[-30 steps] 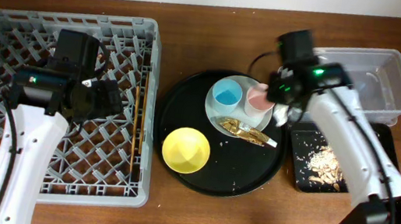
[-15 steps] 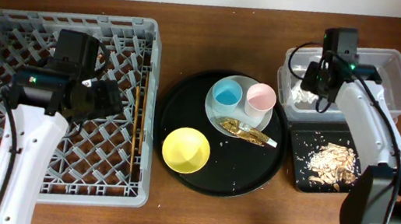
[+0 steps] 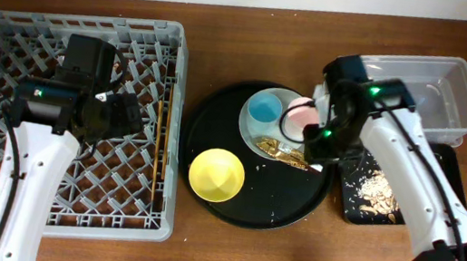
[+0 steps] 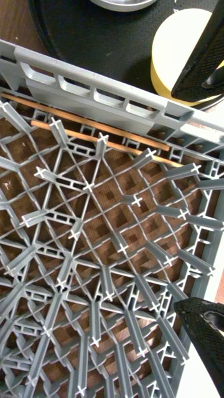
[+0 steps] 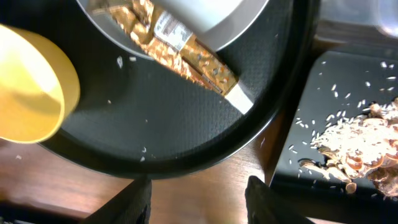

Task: Sort waste into correct bins and load items into the dishwasher rack
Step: 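Reach the right gripper to the gold wrapper and grasp it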

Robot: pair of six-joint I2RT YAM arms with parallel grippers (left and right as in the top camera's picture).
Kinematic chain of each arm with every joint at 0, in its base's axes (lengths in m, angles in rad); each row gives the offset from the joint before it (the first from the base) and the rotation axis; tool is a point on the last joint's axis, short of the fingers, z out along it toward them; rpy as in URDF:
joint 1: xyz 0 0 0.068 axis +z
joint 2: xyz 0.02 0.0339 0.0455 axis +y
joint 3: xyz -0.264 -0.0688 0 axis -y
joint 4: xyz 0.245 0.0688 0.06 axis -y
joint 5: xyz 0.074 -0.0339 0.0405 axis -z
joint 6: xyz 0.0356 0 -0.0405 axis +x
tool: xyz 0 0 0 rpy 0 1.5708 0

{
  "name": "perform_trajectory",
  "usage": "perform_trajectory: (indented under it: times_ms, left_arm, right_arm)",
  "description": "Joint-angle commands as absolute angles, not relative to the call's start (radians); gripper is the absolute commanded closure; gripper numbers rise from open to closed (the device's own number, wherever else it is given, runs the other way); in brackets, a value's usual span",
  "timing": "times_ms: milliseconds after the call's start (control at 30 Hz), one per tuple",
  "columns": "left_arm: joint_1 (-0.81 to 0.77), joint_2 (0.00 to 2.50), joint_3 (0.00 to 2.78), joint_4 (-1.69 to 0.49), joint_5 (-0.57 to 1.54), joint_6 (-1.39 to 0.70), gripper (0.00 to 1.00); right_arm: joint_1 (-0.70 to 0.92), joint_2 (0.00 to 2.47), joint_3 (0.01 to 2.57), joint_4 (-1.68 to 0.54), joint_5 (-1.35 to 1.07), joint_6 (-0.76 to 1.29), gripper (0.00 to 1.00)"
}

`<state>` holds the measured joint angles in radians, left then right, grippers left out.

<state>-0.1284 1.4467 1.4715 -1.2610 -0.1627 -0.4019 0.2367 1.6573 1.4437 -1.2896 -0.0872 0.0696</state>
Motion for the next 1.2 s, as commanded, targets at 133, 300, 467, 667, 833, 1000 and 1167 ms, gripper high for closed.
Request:
perform_trajectory:
  times_ms: [133,300,467,667,833,1000,1167]
  left_arm:
    - [-0.126,1.427,1.473,-1.262,-0.173,-0.411,0.01]
    - [-0.126,1.427,1.473,-1.262,-0.173,-0.411,0.01]
    - [-0.126,1.427,1.473,-1.262,-0.174,-0.411,0.01]
    - [-0.126,1.427,1.473,-1.262,-0.173,-0.411,0.01]
    - [-0.126,1.427,1.473,-1.262,-0.174,-0.411,0.01]
    - [-0.126,1.427,1.473,-1.262,-0.173,-0.411,0.01]
    - [-0.126,1.427,1.473,-1.262,-0.173,-0.411,0.01]
  right_arm:
    - [0.262,1.662,1.206,-0.992,0.062,0.051,0.50]
    - [0.262,1.662,1.090,-0.813,0.061,0.024,0.51]
    - [0.262,1.663,1.034,-0.728,0.057,0.010,0.51]
    - [0.262,1.663,1.017,-0.729,0.020,0.011,0.55]
    - [0.262,1.663,1.017,-0.758,-0.015,0.011,0.54]
    - [0.263,1.663,1.017,-0.800,-0.026,0.011,0.50]
    - [0.263,1.663,1.014,-0.819,-0.128,0.011,0.51]
